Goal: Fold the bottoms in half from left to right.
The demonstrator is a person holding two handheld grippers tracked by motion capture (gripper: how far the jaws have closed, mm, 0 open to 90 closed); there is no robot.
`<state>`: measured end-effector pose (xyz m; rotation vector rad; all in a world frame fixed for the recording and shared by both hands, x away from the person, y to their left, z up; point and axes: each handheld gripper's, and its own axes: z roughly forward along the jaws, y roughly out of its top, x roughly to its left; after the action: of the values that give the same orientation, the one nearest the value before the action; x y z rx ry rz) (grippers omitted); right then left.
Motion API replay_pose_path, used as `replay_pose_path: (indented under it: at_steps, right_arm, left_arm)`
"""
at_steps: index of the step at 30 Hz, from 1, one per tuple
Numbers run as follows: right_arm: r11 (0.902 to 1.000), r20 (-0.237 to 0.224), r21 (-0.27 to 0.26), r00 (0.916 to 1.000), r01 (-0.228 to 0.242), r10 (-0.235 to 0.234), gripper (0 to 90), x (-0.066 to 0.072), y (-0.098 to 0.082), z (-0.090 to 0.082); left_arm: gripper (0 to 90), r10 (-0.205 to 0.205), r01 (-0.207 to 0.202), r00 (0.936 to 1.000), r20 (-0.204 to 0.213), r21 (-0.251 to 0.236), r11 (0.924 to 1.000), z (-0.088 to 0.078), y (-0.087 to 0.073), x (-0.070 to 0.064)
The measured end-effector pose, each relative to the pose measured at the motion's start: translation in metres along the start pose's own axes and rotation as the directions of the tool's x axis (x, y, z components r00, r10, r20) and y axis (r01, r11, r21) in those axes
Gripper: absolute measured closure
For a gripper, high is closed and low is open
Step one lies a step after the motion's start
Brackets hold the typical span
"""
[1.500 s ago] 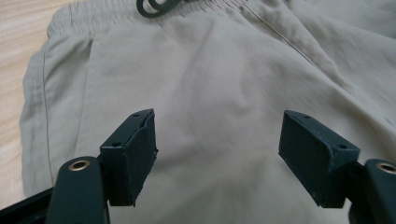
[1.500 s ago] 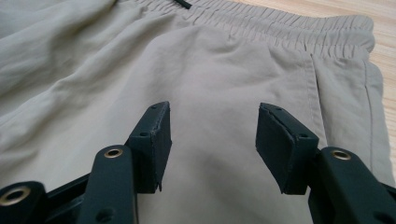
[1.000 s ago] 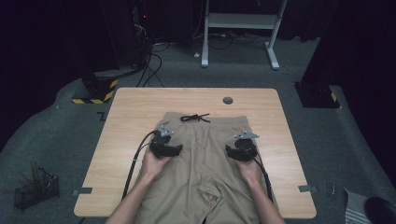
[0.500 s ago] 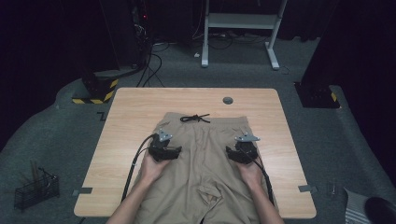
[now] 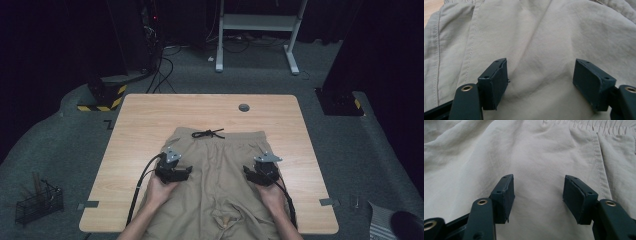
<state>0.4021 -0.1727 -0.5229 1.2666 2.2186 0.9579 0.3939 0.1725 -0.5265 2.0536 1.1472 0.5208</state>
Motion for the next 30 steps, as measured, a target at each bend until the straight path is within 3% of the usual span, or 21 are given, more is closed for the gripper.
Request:
replay_pose_path:
  at_steps: [8,12,14,19,30]
  right_arm:
    - [0.9999,-0.008,-0.001,0.9999,0.011,-0.011,42.5,0.007,-0.012,-0.013]
    - [0.9999,-0.015,0.000,0.9997,0.017,-0.017,42.4,0.009,-0.015,-0.016]
    - [0.9997,-0.020,0.012,0.9996,0.020,-0.020,42.1,0.009,-0.013,-0.016]
    - [0.9988,-0.012,0.028,0.9991,0.041,-0.041,41.8,0.009,-0.006,-0.012]
    - [0.9995,-0.046,-0.024,0.9988,0.019,-0.020,43.6,0.011,0.018,0.002]
  left_arm:
    - [27.1,0.010,-0.010,0.9997,0.021,0.002,0.9999,-0.012,-0.011,-0.010]
    - [27.7,0.015,-0.016,0.9987,0.049,0.030,0.9994,-0.015,-0.009,-0.008]
    - [27.3,0.002,-0.004,0.9988,0.048,0.049,0.9988,-0.016,-0.005,-0.003]
    - [27.1,-0.046,0.046,0.9989,0.012,0.015,0.9988,-0.019,0.006,0.016]
    - [24.7,-0.085,0.088,0.9939,-0.070,0.038,0.9954,-0.001,0.030,0.047]
